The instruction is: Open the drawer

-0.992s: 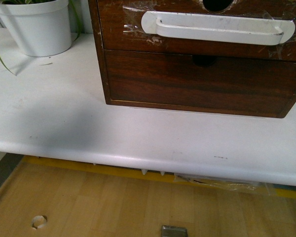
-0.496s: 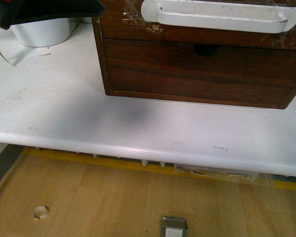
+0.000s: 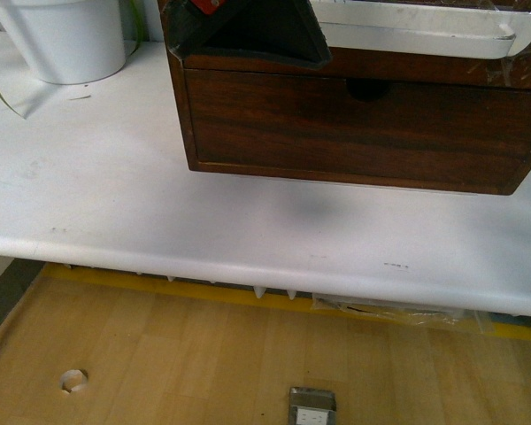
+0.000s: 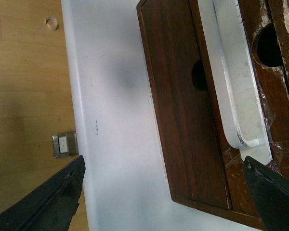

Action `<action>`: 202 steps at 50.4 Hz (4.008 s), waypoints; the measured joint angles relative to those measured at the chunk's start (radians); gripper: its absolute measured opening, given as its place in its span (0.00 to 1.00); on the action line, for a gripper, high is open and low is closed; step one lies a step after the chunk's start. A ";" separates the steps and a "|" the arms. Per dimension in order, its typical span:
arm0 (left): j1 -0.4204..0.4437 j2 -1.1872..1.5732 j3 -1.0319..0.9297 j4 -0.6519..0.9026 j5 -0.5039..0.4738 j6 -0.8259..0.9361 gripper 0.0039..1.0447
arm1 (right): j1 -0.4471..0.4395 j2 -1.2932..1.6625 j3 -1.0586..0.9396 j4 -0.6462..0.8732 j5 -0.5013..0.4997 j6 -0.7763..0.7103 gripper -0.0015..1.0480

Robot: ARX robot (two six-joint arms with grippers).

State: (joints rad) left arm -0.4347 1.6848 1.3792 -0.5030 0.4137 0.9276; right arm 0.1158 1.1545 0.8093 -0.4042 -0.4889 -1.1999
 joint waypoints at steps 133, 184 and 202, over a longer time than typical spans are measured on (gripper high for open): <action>-0.043 0.114 0.053 -0.146 0.034 0.179 0.94 | 0.086 0.278 0.118 -0.018 0.059 -0.120 0.92; -0.020 -0.259 -0.299 0.315 -0.022 -0.020 0.94 | -0.065 -0.096 -0.080 0.034 -0.206 -0.008 0.91; 0.070 -0.522 -0.630 0.725 -0.277 -0.287 0.94 | -0.233 -0.331 -0.297 0.409 -0.233 0.437 0.91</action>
State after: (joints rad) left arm -0.3649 1.1625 0.7490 0.2218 0.1371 0.6407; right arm -0.1177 0.8234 0.5121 0.0044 -0.7219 -0.7628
